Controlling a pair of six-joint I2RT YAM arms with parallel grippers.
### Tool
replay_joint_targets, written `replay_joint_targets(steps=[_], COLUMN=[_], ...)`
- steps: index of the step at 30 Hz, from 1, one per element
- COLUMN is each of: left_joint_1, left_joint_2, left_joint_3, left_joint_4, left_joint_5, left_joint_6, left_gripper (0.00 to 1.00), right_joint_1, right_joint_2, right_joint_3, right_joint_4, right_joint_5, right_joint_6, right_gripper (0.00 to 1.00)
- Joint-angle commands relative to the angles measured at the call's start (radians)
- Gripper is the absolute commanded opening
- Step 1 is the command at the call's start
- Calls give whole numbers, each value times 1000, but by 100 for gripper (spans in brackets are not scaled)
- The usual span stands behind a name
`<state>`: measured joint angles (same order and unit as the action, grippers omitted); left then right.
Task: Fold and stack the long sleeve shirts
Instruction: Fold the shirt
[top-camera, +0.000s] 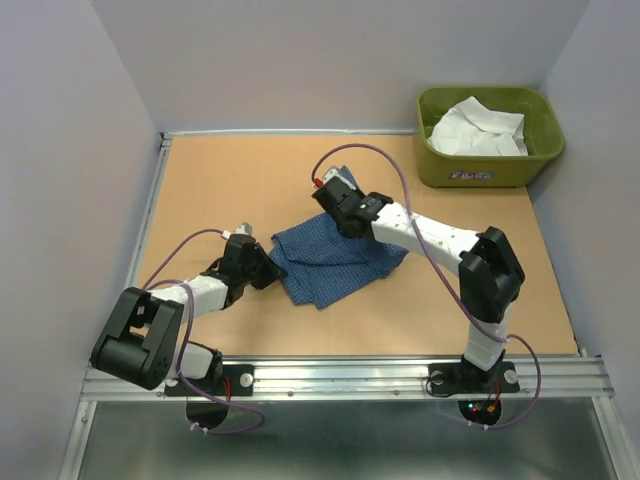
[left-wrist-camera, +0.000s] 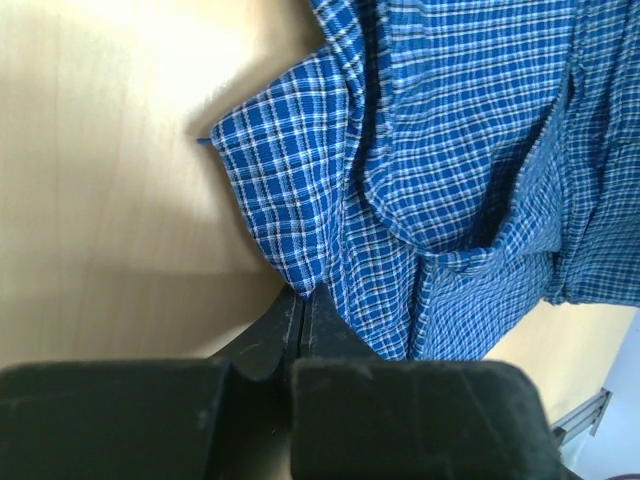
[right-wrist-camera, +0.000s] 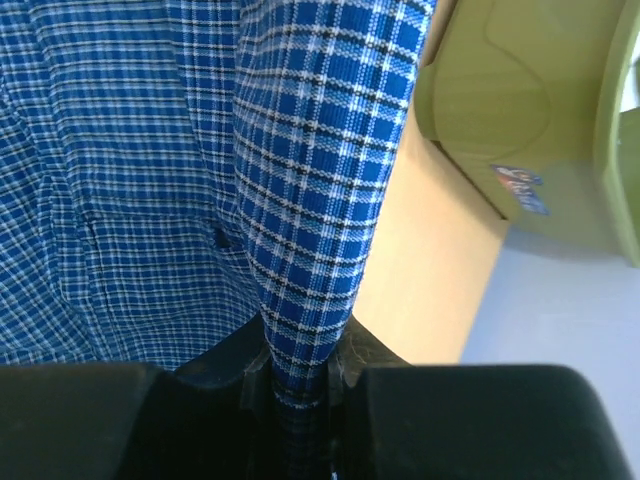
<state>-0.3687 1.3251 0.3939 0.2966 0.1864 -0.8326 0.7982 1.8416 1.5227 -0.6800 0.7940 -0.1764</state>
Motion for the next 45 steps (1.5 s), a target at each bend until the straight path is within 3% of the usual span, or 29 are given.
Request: replay_joint_targets(steps=[1,9,20,23,28,30,42,45], left_joint_1=[2,2,2,2,2,2,2,2], left_joint_2=[-18,-35,-41,-50,-69,-67,-118,-153], left_joint_3=[-30,-53,-90,-98,-109,-112,-127,-128], left_joint_4=[67,95,128,134,138,139,121,96], left_joint_5=[39,51,58,64,62,62,53,39], left_joint_6=[-22,-51,-80,-89,-97,-97,-118,-122], left_gripper=[0,0,0,0,0,0,0,5], right_joint_1=[97,246,306,306,306,306,306,305], right_joint_2=[77,191,255,262,251,242,124,74], right_joint_3=[60,134,231,240,248,249,222,177], right_joint_4=[14,8,4,4,7,10,66,86], right_joint_5=[195,177,4,-47,-157,-185,-360,-384], right_joint_6=[12,48,158,172,224,230,268,276], right_gripper=[2,9,18,35,49,60,61,60])
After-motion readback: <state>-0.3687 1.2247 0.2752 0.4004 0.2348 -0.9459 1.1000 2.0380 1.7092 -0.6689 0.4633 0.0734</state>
